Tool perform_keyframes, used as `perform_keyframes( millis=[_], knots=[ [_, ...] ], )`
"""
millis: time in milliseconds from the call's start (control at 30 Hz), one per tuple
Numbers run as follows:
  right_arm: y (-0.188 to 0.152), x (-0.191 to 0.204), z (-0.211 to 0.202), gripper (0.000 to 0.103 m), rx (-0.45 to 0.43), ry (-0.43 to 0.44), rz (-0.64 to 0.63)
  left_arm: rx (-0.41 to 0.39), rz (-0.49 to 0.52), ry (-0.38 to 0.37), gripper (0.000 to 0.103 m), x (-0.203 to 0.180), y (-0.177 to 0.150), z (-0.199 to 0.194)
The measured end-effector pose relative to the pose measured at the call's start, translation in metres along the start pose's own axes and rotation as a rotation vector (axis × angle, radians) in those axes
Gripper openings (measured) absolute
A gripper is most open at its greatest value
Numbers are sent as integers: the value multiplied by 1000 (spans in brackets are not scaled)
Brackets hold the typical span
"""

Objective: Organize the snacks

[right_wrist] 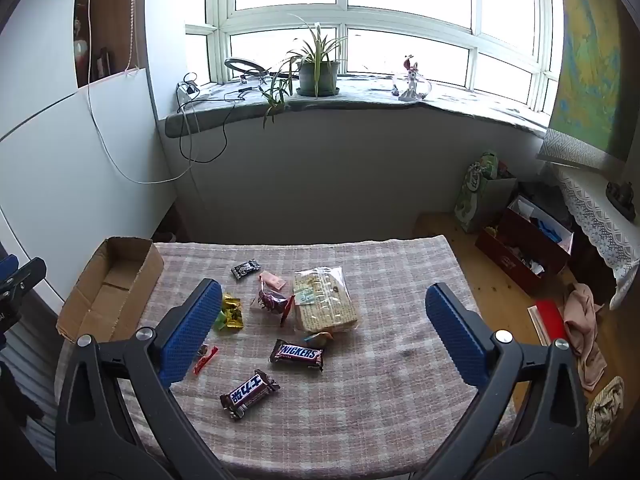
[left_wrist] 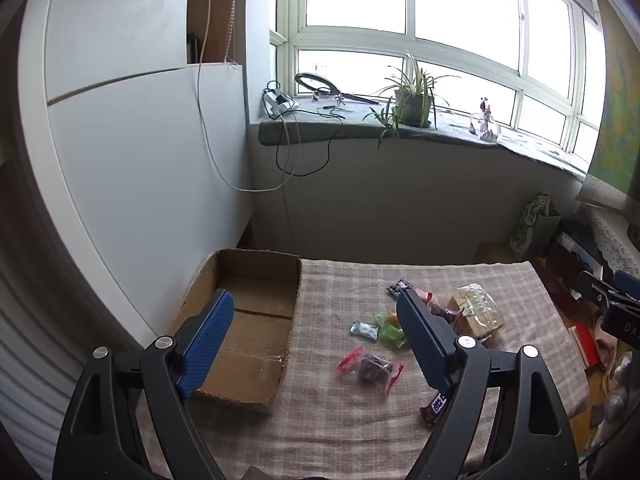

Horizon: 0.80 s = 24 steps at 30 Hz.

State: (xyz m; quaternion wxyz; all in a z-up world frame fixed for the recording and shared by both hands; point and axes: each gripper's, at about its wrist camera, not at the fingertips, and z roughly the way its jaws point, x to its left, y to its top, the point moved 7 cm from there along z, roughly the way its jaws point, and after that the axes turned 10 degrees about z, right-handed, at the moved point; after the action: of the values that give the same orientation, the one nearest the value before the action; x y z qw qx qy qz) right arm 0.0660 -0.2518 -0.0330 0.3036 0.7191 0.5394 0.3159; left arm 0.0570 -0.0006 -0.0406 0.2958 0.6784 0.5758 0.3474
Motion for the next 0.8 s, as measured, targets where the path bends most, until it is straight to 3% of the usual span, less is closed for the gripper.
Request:
perform_keyframes(
  millis=[800],
  knots=[
    [2,-5,-8,103,5,-7,2,-10,-15,-3,84,4,4,-7]
  ],
)
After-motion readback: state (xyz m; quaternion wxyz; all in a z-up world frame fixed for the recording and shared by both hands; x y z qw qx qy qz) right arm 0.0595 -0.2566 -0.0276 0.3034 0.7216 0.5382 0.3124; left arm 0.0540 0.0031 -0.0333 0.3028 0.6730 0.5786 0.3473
